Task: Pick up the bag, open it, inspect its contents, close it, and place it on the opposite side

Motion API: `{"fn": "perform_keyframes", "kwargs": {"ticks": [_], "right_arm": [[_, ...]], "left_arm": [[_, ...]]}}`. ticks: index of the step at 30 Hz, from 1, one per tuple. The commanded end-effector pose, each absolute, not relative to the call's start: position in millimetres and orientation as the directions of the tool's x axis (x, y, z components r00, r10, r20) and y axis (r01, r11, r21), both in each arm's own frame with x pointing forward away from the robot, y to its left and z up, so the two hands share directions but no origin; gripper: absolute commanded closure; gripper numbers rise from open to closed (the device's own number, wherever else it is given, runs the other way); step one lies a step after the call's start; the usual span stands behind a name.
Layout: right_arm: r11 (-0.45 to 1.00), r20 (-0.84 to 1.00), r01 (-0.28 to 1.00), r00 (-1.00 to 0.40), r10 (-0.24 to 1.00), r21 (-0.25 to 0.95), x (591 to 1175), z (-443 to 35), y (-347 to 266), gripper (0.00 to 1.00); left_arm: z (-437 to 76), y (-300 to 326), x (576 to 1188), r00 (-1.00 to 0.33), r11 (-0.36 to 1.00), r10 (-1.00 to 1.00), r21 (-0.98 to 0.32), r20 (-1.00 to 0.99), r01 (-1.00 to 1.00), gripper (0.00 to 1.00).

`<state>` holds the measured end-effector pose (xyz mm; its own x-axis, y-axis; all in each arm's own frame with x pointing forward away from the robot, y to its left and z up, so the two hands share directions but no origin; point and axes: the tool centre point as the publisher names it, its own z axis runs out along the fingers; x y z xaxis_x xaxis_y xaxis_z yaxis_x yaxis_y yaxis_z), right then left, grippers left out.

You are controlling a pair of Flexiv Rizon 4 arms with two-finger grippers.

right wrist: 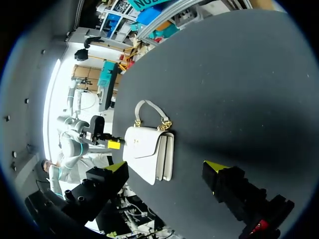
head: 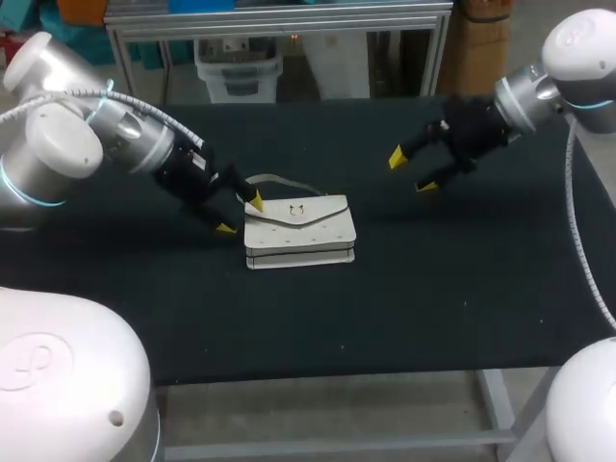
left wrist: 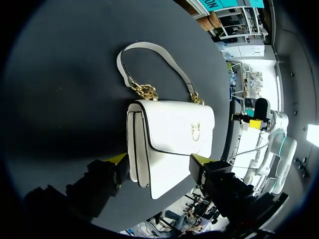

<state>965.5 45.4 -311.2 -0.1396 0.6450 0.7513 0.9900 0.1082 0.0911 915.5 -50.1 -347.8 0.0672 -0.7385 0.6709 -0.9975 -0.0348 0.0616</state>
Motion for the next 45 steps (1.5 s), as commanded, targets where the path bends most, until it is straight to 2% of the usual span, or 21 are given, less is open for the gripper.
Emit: {"fn": "perform_keyframes", "kwargs": {"ticks": [1, 3, 17, 20, 21, 24, 34, 36, 37, 38, 39, 40, 41, 45], "right_arm": [[0.111, 0.75, 0.99, -0.14, 0.646, 0.089, 965.1, -309.5, 45.2, 0.0], [0.111, 0.75, 0.99, -0.14, 0.646, 0.089, 965.1, -309.5, 45.2, 0.0], [0.111, 0.75, 0.99, -0.14, 0.646, 0.089, 965.1, -309.5, 45.2, 0.0], [0.111, 0.75, 0.99, -0.14, 0.646, 0.089, 965.1, -309.5, 45.2, 0.0], [0.111, 0.75, 0.99, -0.14, 0.646, 0.089, 965.1, -309.5, 45.2, 0.0], [0.111, 0.75, 0.99, -0.14, 0.646, 0.089, 965.1, -309.5, 45.2, 0.0], [0.111, 0.75, 0.99, -0.14, 0.646, 0.089, 965.1, -309.5, 45.2, 0.0], [0.111, 0.75, 0.99, -0.14, 0.646, 0.089, 965.1, -309.5, 45.2, 0.0], [0.111, 0.75, 0.99, -0.14, 0.646, 0.089, 965.1, -309.5, 45.2, 0.0], [0.111, 0.75, 0.99, -0.14, 0.646, 0.089, 965.1, -309.5, 45.2, 0.0], [0.111, 0.75, 0.99, -0.14, 0.646, 0.089, 965.1, -309.5, 45.2, 0.0], [0.111, 0.75, 0.99, -0.14, 0.646, 0.089, 965.1, -309.5, 45.2, 0.0], [0.113, 0.752, 0.99, -0.14, 0.644, 0.088, 963.8, -309.7, 46.5, 0.0], [0.136, 0.764, 0.988, -0.145, 0.629, 0.075, 954.7, -310.6, 52.9, 0.0]], "left_arm": [[-348.8, -50.5, 914.0, 0.058, -0.022, -0.743, 0.063, 0.667, -0.998, 0.27], [-350.1, -52.4, 911.9, 0.056, -0.017, -0.748, 0.066, 0.662, -0.998, 0.49], [-364.7, -65.2, 905.3, 0.058, -0.038, -0.788, 0.045, 0.613, -0.998, 0.55], [-368.3, -67.3, 905.2, 0.056, -0.037, -0.792, 0.045, 0.607, -0.998, 0.69], [-368.7, -67.4, 905.3, 0.056, -0.036, -0.793, 0.045, 0.607, -0.998, 0.7], [-368.6, -66.3, 906.6, 0.055, -0.037, -0.788, 0.043, 0.613, -0.998, 0.64], [-368.3, -64.4, 908.6, 0.059, -0.042, -0.782, 0.042, 0.62, -0.998, 0.59], [-368.1, -63.2, 907.7, 0.059, -0.043, -0.779, 0.04, 0.625, -0.998, 0.51], [-367.6, -62.4, 907.5, 0.061, -0.047, -0.774, 0.039, 0.63, -0.998, 0.43], [-366.9, -61.6, 907.7, 0.063, -0.05, -0.772, 0.038, 0.633, -0.998, 0.34], [-366.1, -60.6, 907.7, 0.061, -0.05, -0.767, 0.036, 0.639, -0.998, 0.18], [-365.2, -59.7, 907.6, 0.062, -0.051, -0.765, 0.035, 0.641, -0.998, 0.07], [-364.0, -58.9, 907.4, 0.064, -0.057, -0.764, 0.032, 0.643, -0.998, 0.0], [-357.0, -53.8, 903.8, 0.055, -0.059, -0.761, 0.015, 0.647, -0.998, 0.0]]}}
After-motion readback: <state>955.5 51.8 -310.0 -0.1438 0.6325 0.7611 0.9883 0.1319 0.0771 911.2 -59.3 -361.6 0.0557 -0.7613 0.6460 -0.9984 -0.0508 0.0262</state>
